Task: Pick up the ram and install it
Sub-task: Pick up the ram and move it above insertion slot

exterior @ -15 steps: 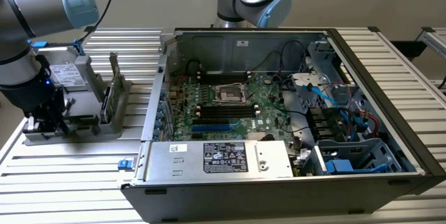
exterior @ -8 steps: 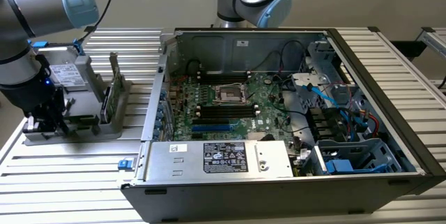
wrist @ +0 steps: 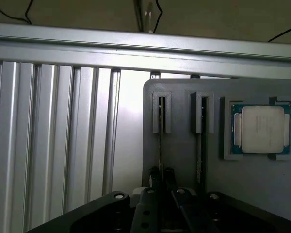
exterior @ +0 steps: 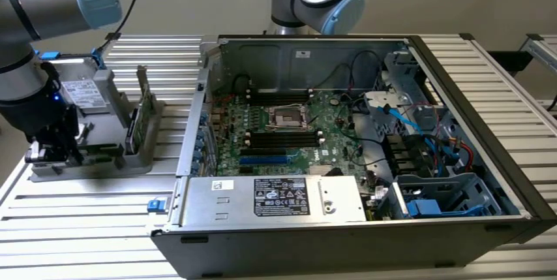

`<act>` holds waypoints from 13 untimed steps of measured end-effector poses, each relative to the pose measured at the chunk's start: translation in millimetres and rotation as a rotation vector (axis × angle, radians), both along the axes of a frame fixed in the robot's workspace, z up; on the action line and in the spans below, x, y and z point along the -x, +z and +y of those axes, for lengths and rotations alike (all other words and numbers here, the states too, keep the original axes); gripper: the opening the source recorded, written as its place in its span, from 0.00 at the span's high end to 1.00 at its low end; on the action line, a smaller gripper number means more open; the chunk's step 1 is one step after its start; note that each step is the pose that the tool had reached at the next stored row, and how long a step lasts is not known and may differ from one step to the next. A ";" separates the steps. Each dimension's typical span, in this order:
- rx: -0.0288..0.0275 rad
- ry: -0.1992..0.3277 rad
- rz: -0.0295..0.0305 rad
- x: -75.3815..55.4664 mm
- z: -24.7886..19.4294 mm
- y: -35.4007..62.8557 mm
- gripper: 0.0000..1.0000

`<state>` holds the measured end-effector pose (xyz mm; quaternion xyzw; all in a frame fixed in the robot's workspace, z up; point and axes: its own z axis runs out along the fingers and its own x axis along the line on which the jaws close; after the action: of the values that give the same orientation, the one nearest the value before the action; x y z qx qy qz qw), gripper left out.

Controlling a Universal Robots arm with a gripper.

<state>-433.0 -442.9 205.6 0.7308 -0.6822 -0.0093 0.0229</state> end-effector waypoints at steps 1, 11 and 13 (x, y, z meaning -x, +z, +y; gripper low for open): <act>0.0000 0.000 0.0003 -0.1 0.0 1.1 0.86; 0.0000 0.000 0.0046 -1.2 0.0 18.9 0.86; 0.0000 0.000 0.0062 -1.5 0.0 24.3 0.86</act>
<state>-431.5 -442.9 229.9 0.7308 -0.6821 -0.0115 0.0250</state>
